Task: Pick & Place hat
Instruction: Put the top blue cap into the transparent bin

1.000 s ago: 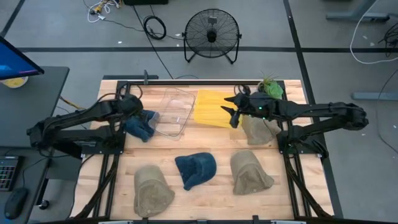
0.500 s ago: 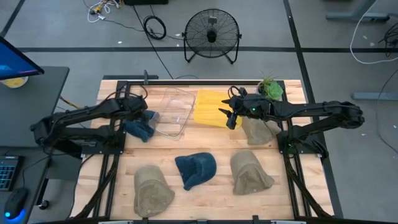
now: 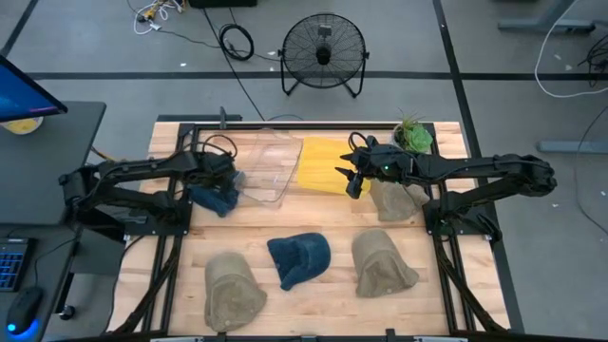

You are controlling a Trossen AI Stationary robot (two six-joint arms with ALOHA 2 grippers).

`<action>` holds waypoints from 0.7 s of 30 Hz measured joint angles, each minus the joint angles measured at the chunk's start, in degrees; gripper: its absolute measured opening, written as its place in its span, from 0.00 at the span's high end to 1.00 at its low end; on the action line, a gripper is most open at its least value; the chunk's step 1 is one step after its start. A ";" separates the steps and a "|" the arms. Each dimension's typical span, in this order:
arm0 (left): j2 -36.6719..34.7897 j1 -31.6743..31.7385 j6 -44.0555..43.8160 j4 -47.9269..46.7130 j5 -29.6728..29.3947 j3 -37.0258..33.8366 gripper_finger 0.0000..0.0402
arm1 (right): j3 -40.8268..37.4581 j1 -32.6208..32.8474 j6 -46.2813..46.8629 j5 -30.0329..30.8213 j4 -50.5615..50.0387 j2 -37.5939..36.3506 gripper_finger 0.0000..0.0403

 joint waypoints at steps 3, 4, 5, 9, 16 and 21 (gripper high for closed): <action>0.61 0.00 0.24 -0.68 -0.82 -0.26 0.70 | 0.00 0.00 0.00 0.00 0.00 0.00 0.54; 0.61 0.04 0.23 -0.88 -0.74 -0.39 0.75 | 0.00 0.00 -0.01 -0.02 0.00 0.00 0.54; 0.42 0.02 0.25 -0.87 -0.83 -0.30 0.80 | 0.00 0.00 0.00 -0.01 0.00 0.00 0.54; 0.37 0.00 1.96 -2.05 -0.90 -0.22 0.96 | 0.00 0.00 0.00 0.00 -0.22 0.00 0.54; -1.17 -0.36 3.81 -5.21 -0.78 0.73 0.97 | 0.00 0.00 1.18 -0.02 -0.22 0.00 0.54; -3.98 -0.36 3.20 -12.49 -5.86 5.54 0.97 | 0.00 0.00 1.33 0.00 -0.20 0.00 0.54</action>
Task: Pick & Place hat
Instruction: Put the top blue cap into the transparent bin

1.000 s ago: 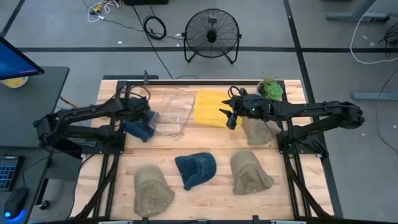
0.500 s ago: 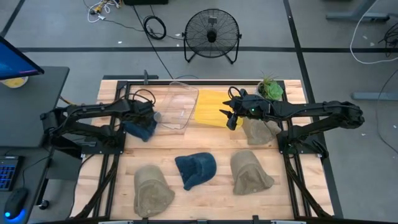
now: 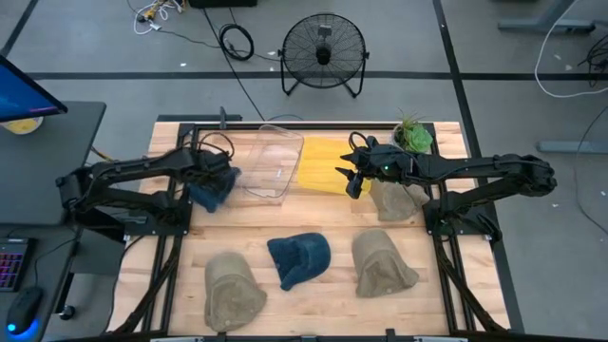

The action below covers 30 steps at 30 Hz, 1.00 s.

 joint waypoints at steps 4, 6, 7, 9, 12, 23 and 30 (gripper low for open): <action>-1.96 0.01 -1.75 -5.79 -5.24 6.54 0.97 | 0.00 0.00 0.72 -0.02 0.01 -0.02 0.54; -2.76 0.01 -1.34 -6.17 -7.88 9.72 0.98 | 0.00 0.00 1.44 -0.01 0.00 -0.02 0.54; -2.92 0.01 -0.30 -6.01 -8.26 11.25 0.98 | 0.00 0.00 1.44 -0.02 0.01 -0.02 0.54; -2.93 0.01 4.02 -5.33 -8.36 14.01 0.97 | 0.00 0.00 1.46 -0.01 0.01 -0.02 0.54; -2.89 -0.01 13.22 -1.21 -8.38 16.77 0.97 | 0.00 0.00 1.44 -0.02 0.01 -0.02 0.54; 0.31 -0.45 60.63 34.31 -0.26 13.79 0.96 | 0.00 0.00 1.20 -0.02 0.03 -0.02 0.54; 8.00 -0.82 80.04 42.38 4.61 13.28 0.98 | -0.02 0.00 -0.04 -0.51 0.02 -0.02 0.54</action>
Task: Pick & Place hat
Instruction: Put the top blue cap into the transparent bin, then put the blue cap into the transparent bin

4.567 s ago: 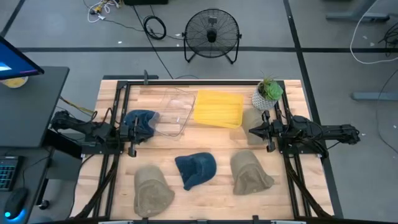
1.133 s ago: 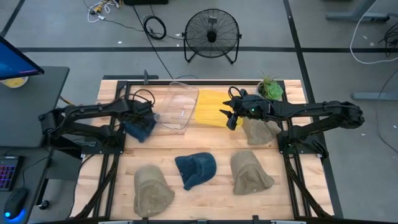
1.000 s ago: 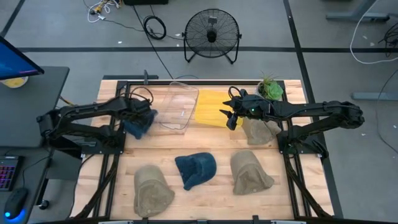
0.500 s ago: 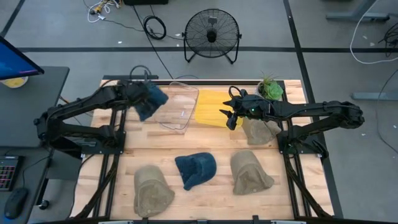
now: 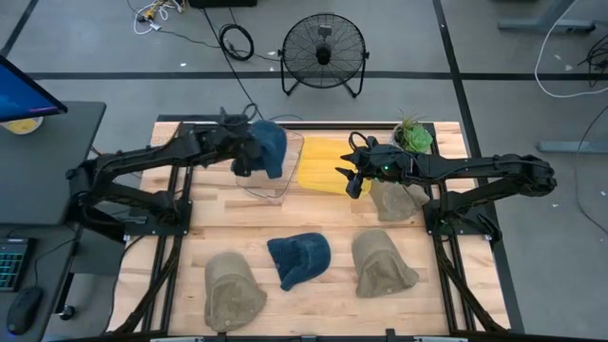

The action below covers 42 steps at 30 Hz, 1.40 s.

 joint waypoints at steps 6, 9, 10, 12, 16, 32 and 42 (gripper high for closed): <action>6.32 -0.37 5.07 1.63 1.64 0.00 0.97 | 0.00 0.02 -0.03 -1.14 0.00 0.00 0.54; 9.51 -0.76 5.09 2.71 4.20 0.00 0.97 | 0.00 0.00 -0.03 -1.12 0.00 0.00 0.54; 10.57 -0.94 5.12 2.81 4.57 0.00 0.97 | 0.00 0.00 -0.03 -1.12 0.01 0.00 0.54; 12.52 -1.39 5.16 3.42 4.63 0.00 0.96 | -0.02 0.00 -0.03 -1.13 0.01 0.00 0.54; 15.82 -1.38 4.39 3.49 4.86 0.04 0.92 | -0.02 0.00 -0.05 -1.14 -0.02 0.27 0.54; 19.81 -2.81 -4.23 1.04 -1.11 1.74 0.64 | -0.07 0.00 -0.09 -1.16 -0.60 4.76 0.54; 17.48 -9.81 -10.28 -14.97 -5.68 11.29 0.46 | -0.07 0.30 -0.07 -4.72 -0.62 4.20 0.54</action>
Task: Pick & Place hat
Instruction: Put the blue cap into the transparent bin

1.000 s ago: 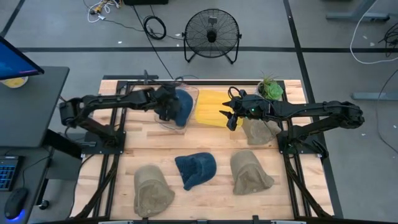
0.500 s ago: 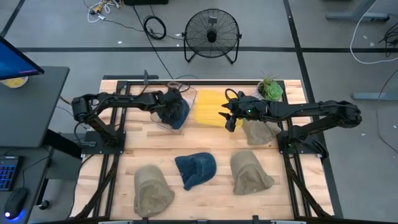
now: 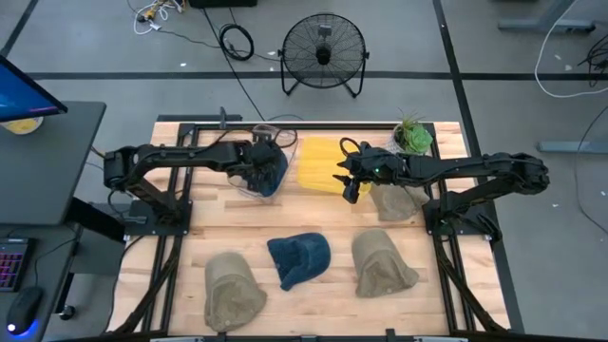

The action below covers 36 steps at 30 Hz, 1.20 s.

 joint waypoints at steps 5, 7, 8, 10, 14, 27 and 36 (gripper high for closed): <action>-0.30 -4.11 -3.97 -7.69 -0.04 5.70 0.47 | 0.24 2.18 0.24 -3.85 -0.23 0.00 0.54; -0.30 -5.91 -5.61 -9.27 2.87 7.06 0.47 | 1.52 3.20 0.26 -3.83 -2.65 0.04 0.54; -0.30 -6.81 -6.28 -9.07 5.24 7.50 0.48 | 2.59 3.76 0.32 -3.79 -4.28 0.04 0.54; -0.34 -8.76 -7.91 -9.07 11.14 7.88 0.49 | 5.12 4.75 1.23 -3.72 -7.40 0.04 0.54; -0.29 -13.26 -11.32 -9.06 16.69 7.88 0.50 | 9.72 6.90 3.08 -3.75 -14.04 0.02 0.54; 1.37 -27.42 -21.85 0.67 21.72 7.88 0.50 | 12.09 14.49 6.29 -3.72 -19.73 0.01 0.54; 11.37 -31.95 -20.91 12.34 21.70 7.86 0.50 | 12.11 16.66 6.10 -3.72 -19.83 0.02 0.54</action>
